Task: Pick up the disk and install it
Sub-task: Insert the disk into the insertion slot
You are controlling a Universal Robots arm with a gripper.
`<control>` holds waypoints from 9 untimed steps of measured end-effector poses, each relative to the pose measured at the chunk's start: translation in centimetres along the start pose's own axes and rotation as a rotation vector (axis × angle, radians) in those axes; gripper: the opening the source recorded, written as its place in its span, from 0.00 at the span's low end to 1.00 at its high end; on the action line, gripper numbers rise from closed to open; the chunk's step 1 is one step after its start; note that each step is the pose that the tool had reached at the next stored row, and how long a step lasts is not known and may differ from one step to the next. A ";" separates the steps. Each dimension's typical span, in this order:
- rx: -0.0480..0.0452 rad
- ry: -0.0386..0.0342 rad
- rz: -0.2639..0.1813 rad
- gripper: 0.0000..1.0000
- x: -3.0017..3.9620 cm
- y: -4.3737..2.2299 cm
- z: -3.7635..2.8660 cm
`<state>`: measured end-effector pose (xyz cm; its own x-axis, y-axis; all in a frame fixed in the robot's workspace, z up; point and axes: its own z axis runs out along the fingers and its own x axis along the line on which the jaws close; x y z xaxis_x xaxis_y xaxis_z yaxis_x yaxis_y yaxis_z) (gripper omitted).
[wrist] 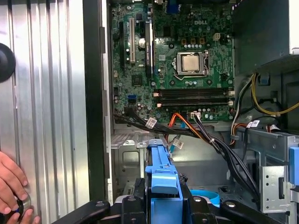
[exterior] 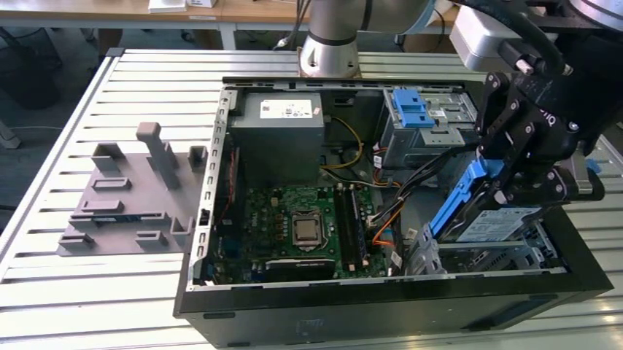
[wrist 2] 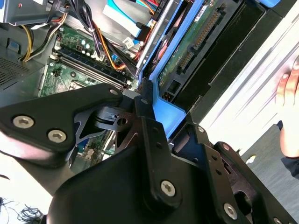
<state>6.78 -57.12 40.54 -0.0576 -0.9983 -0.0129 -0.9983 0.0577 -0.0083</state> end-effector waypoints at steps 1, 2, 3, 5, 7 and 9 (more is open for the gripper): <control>0.0000 -0.0001 0.000 0.37 0.00 0.00 0.10; 0.0000 0.0000 0.000 0.37 0.00 0.00 0.18; 0.0000 -0.0001 0.000 0.37 0.00 0.00 0.26; 0.0000 -0.0001 0.000 0.37 0.00 0.00 0.42; 0.0000 0.0000 0.000 0.37 0.00 0.00 0.54; 0.0000 0.0001 0.000 0.37 0.01 0.00 0.56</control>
<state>6.78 -57.11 39.98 -0.0576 -0.9983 -0.0128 -0.9983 0.0577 -0.0083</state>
